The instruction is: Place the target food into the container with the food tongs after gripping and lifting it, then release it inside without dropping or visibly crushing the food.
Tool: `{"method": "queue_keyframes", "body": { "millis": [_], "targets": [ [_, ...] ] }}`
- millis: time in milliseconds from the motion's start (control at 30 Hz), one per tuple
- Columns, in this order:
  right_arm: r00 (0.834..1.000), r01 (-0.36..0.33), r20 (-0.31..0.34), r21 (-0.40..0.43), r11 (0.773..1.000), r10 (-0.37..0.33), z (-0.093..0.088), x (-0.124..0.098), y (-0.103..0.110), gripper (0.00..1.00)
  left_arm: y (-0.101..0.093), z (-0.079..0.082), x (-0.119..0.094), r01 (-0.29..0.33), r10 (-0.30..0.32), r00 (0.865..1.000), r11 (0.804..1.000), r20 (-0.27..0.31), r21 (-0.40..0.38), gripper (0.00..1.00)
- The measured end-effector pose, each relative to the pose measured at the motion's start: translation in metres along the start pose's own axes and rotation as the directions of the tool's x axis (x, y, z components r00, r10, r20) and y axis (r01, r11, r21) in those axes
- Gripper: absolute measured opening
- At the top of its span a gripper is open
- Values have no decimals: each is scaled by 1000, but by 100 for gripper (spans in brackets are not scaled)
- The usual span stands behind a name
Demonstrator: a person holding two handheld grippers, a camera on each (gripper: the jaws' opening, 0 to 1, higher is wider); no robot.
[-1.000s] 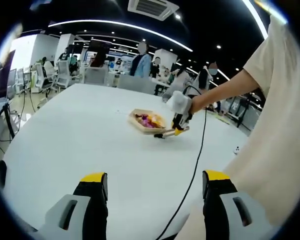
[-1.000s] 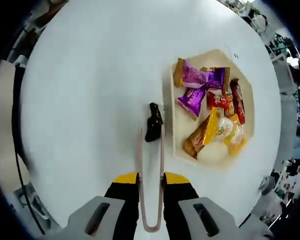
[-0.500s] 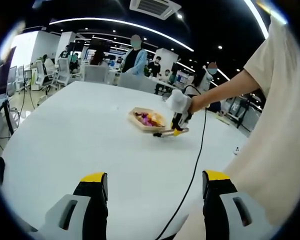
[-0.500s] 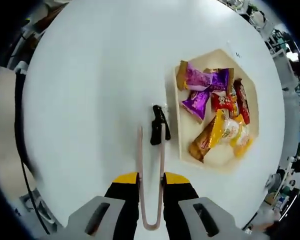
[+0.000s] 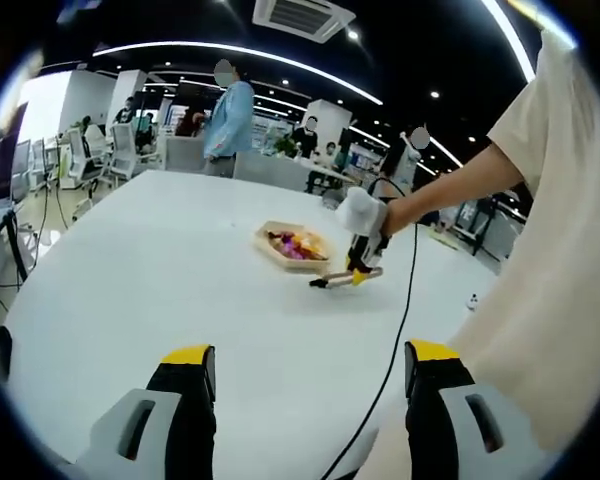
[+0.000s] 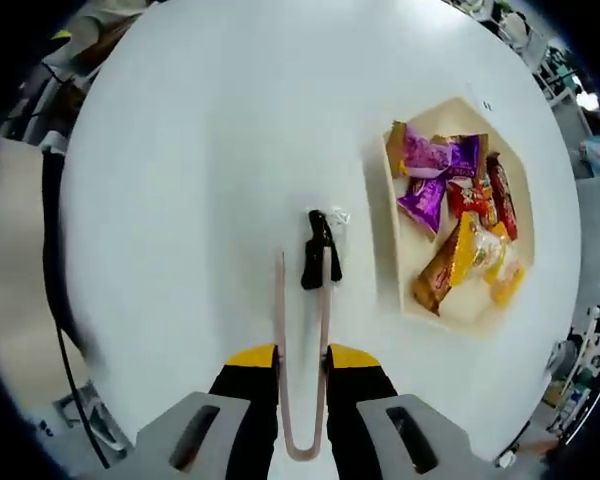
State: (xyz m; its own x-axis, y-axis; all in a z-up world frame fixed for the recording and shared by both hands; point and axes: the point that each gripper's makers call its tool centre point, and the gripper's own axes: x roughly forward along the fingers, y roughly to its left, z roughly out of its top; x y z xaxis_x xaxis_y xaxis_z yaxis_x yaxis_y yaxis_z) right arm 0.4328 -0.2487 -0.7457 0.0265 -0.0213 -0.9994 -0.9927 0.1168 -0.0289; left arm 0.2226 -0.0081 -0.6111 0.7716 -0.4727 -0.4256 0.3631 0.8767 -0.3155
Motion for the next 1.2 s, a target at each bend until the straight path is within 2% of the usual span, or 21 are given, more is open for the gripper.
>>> {"method": "queue_keyframes", "body": {
  "millis": [267,633,800,1033,1200],
  "targets": [
    [1000,-18,11,17,1000,18,-6,1,18,16,-6,0,-4,0,-1,1000,1000,9,12,77],
    [999,-28,26,20,999,27,-8,-2,30,16,-10,-2,-6,-7,7,1000,1000,19,13,76],
    [998,-29,52,36,999,27,-7,-8,30,16,-11,1,-7,-11,11,999,1000,33,17,76],
    [996,-17,90,49,999,13,-7,-17,28,16,-16,-6,-6,3,-4,1000,1000,17,18,76],
    [997,-20,78,35,999,17,-7,-15,26,17,-16,-5,-5,2,-2,1000,1000,18,17,76]
  ]
}}
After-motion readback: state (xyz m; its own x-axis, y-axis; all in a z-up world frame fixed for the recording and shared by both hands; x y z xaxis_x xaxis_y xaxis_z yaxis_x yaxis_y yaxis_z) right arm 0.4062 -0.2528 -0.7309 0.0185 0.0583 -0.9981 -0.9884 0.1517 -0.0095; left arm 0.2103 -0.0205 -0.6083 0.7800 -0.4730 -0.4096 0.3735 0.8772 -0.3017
